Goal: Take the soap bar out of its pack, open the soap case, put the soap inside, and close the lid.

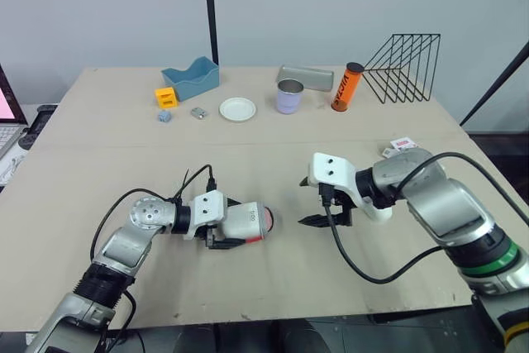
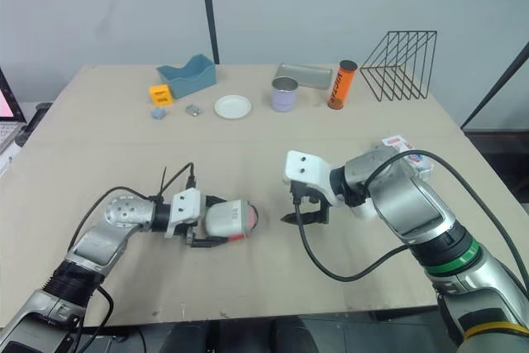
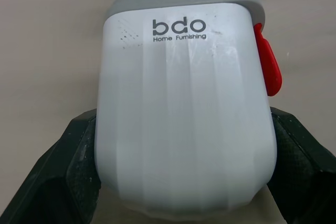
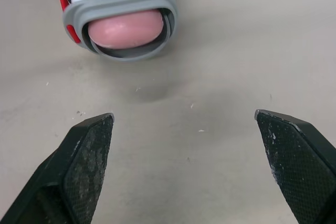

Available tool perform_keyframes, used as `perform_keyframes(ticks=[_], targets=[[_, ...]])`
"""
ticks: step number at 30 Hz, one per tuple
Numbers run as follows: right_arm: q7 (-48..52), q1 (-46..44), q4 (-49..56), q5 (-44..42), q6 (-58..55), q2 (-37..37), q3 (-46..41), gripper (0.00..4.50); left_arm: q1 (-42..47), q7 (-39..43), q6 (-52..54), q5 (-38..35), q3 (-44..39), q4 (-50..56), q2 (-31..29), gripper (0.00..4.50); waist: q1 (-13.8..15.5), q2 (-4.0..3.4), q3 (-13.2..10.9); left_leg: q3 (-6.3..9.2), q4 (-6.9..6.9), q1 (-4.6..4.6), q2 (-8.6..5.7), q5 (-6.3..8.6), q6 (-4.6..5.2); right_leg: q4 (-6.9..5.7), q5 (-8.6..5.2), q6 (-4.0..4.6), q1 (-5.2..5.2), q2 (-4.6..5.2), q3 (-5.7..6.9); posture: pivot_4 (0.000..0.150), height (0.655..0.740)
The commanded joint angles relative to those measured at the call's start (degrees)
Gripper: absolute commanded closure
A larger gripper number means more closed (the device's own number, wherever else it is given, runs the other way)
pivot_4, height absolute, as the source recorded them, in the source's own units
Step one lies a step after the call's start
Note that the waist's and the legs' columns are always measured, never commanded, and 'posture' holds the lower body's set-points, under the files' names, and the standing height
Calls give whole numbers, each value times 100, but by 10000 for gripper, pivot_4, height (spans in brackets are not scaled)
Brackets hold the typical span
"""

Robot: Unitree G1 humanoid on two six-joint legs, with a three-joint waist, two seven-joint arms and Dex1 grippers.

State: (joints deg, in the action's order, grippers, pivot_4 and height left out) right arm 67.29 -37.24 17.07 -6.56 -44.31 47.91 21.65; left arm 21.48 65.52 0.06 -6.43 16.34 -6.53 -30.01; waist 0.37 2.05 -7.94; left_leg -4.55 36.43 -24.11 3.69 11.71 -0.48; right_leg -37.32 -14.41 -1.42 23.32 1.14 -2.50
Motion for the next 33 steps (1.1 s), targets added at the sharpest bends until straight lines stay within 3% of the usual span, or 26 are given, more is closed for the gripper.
perform_keyframes(ticks=[1, 6, 8, 11, 17, 33], targets=[[-99, 38, -65, 128, 81, -19, 113, 9458, 73, 39, 4, -155, -106, 370, -35, 9926, 1, 0, 0, -1, 0, 0, -1, 0, 0, 0, 0, -1, 0, 1, -1, 1500, 7393], [-35, -108, -27, 209, 27, -237, 549, 25231, 147, 100, 181, -142, -28, 462, -47, 9926, -1, 0, 0, -1, 0, -1, -2, 0, 0, 0, 0, -4, 0, 1, -1, 1500, 7393], [-13, -174, -35, 245, 7, -338, 710, 35226, 179, 112, 224, -126, -10, 484, -27, 9926, -1, 0, 0, 0, 0, -1, 0, 0, 0, 0, 0, -4, 1, -3, -1, 1500, 7393], [112, -293, -42, 314, 82, -494, 1009, 42590, 220, 123, 269, -96, 41, 508, 25, 9926, 1, 0, 0, 1, 1, -2, -2, 0, 0, 0, 1, -7, 0, -3, -3, 1500, 7393], [177, -514, -267, 577, 157, -572, 1343, 42590, 208, 126, 282, -94, 104, 480, 56, 9926, 2, -1, 0, 2, 1, -3, -2, 0, 0, -1, -1, -6, 0, -5, -2, 1500, 7393], [60, -403, -450, 564, 7, -405, 1033, 42590, 121, 80, 183, -87, 15, 477, -37, 9926, 4, 0, 0, 3, 2, -3, -2, 0, 0, -4, -1, -6, 0, -5, -2, 1500, 7393]])
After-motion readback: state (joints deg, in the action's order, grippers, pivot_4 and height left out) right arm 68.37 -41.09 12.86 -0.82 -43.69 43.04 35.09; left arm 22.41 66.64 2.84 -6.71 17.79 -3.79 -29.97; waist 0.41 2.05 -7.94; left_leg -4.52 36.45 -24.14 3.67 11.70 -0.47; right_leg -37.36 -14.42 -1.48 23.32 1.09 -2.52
